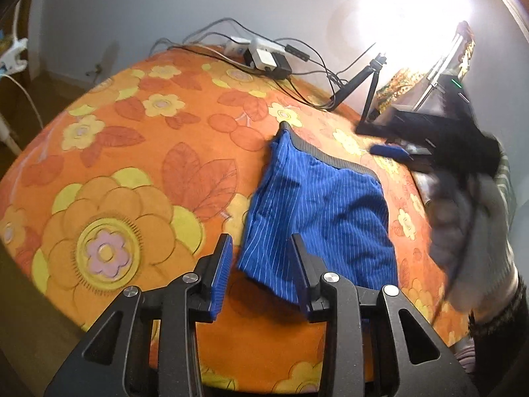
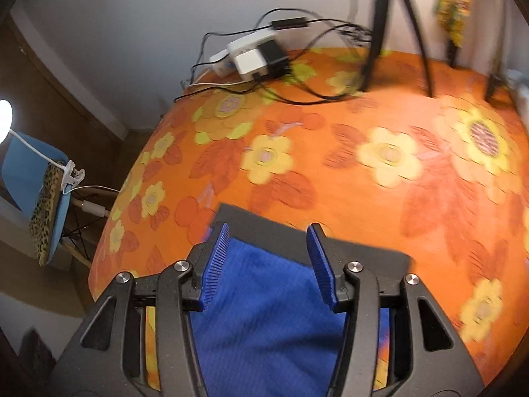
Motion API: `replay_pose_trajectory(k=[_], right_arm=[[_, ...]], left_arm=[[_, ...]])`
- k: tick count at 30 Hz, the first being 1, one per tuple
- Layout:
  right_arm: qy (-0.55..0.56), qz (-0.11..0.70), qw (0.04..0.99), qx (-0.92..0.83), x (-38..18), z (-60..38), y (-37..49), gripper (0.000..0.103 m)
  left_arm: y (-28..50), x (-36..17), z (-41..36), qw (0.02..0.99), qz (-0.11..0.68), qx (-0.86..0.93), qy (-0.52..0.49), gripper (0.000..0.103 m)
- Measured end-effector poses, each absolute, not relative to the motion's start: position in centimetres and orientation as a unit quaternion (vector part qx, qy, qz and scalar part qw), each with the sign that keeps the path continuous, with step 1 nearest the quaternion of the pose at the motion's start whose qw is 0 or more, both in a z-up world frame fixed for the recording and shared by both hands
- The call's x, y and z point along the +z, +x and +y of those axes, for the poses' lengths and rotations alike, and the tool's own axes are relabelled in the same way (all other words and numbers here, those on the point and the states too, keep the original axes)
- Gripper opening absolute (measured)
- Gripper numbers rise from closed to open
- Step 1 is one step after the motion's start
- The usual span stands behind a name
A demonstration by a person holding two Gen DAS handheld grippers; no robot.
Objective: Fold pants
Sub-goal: 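Lift the briefs with both grippers and fold them in half lengthwise, then grasp the leg end of the folded briefs with both grippers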
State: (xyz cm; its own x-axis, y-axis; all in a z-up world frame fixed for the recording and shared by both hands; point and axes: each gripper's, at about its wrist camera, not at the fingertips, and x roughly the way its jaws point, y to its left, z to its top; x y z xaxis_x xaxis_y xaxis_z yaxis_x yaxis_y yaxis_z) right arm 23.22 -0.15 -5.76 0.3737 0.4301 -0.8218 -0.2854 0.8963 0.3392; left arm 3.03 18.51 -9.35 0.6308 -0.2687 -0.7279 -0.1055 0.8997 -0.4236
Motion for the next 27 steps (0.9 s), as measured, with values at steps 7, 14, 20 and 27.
replay_pose_trajectory(k=[7,14,20,27], right_arm=[[0.122,0.51,0.83,0.192,-4.5,-8.3,18.7,0.051],[0.127,0.516,0.827,0.185,-6.1,-12.2,13.8,0.051],[0.118,0.543,0.808,0.193,-10.0,-12.7,12.5,0.051],[0.139,0.548,0.795,0.218,-11.8,-12.6,13.1,0.051]], left_arm=[[7.5,-10.1,19.0,0.86,0.451,-0.083,-0.224,0.033],[9.5,-11.2,18.1,0.852,0.465,-0.094,-0.219,0.033],[10.1,-11.5,17.4,0.86,0.466,-0.071,-0.194,0.033],[11.1,-11.4,16.4,0.87,0.467,-0.056,-0.151,0.033]])
